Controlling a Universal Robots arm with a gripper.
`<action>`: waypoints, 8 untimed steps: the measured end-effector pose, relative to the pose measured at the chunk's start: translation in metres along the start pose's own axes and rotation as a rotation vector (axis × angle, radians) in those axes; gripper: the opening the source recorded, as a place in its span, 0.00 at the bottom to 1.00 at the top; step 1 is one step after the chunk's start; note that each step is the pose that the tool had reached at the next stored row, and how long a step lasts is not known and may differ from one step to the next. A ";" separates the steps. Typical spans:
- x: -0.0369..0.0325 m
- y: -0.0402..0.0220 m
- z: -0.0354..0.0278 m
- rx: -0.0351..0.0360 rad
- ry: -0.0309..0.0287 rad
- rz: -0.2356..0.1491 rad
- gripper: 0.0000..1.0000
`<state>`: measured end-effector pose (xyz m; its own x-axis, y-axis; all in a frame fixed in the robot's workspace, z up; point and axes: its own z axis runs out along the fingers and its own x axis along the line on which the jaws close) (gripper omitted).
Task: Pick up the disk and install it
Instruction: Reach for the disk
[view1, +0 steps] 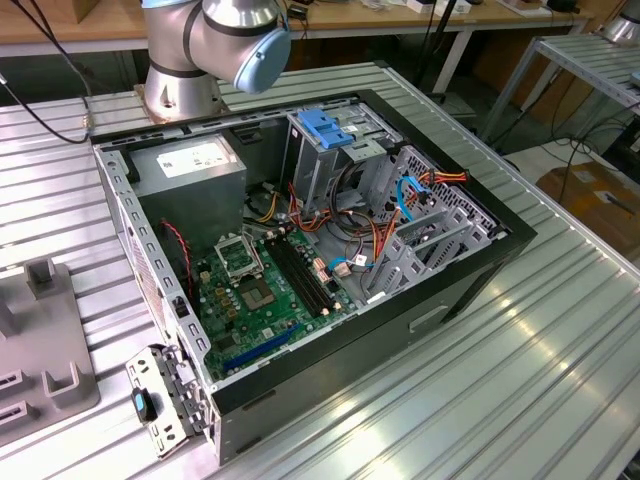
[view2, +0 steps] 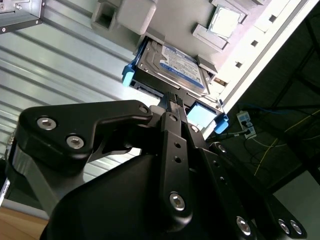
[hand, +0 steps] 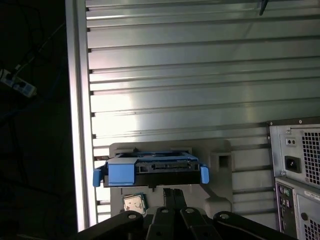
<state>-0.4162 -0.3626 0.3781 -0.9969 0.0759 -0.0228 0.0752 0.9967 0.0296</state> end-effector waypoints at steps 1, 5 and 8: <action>0.0000 0.0000 0.0000 0.0000 0.0000 0.000 0.11; 0.0001 0.0000 0.0000 0.0000 0.0000 0.000 0.11; 0.0002 0.0000 0.0002 0.0001 0.0001 0.000 0.11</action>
<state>-0.4164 -0.3627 0.3779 -0.9969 0.0758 -0.0227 0.0752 0.9967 0.0296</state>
